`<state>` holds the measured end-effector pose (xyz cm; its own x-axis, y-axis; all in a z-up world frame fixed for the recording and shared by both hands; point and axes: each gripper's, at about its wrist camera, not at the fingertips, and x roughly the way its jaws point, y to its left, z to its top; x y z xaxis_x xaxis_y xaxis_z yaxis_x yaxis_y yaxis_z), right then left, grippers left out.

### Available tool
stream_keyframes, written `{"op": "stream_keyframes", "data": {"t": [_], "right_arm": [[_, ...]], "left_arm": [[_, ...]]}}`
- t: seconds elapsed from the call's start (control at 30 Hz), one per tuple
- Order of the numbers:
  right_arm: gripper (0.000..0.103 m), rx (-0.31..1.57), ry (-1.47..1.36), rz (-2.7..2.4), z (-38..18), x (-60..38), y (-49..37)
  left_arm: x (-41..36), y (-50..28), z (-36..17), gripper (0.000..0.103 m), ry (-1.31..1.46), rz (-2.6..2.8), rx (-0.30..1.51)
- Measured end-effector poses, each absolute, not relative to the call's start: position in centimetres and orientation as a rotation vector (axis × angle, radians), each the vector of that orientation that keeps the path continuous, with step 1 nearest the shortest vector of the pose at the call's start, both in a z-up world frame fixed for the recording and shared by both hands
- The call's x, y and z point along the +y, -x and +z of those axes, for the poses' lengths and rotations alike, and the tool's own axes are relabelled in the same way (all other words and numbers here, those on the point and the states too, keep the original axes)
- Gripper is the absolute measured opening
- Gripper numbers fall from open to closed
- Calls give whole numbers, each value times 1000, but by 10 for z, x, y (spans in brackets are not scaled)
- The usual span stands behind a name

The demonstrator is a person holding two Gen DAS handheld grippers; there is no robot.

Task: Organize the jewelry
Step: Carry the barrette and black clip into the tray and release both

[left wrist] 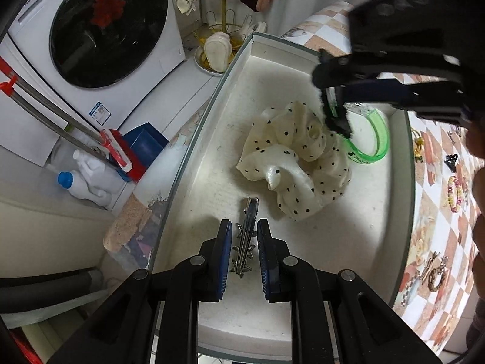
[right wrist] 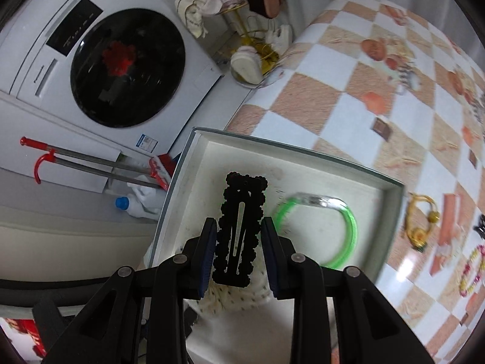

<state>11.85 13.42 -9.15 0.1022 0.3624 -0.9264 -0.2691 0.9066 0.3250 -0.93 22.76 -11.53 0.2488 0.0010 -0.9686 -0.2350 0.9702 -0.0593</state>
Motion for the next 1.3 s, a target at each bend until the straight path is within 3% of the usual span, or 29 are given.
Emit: {"op": "stream_keyframes", "data": {"t": [0.57, 0.73, 0.77, 0.83, 0.87, 1.1, 1.3], "right_arm": [[34, 1450, -45, 465, -128, 156, -127], [43, 1456, -77, 479, -123, 151, -128], [45, 1451, -90, 485, -120, 148, -128], [48, 1439, -110, 495, -112, 145, -127], [50, 1430, -119, 497, -108, 142, -126], [62, 1371, -192, 485, -75, 115, -119], [82, 1324, -256, 434, -51, 73, -109]], "left_arm": [[221, 6, -124, 23, 135, 177, 1334], [224, 10, -120, 23, 123, 191, 1335], [225, 11, -120, 27, 122, 190, 1333], [225, 13, -116, 95, 121, 198, 1331], [227, 15, -113, 100, 136, 188, 1315], [223, 14, -99, 100, 89, 202, 1298], [210, 10, -86, 100, 45, 174, 1287]]}}
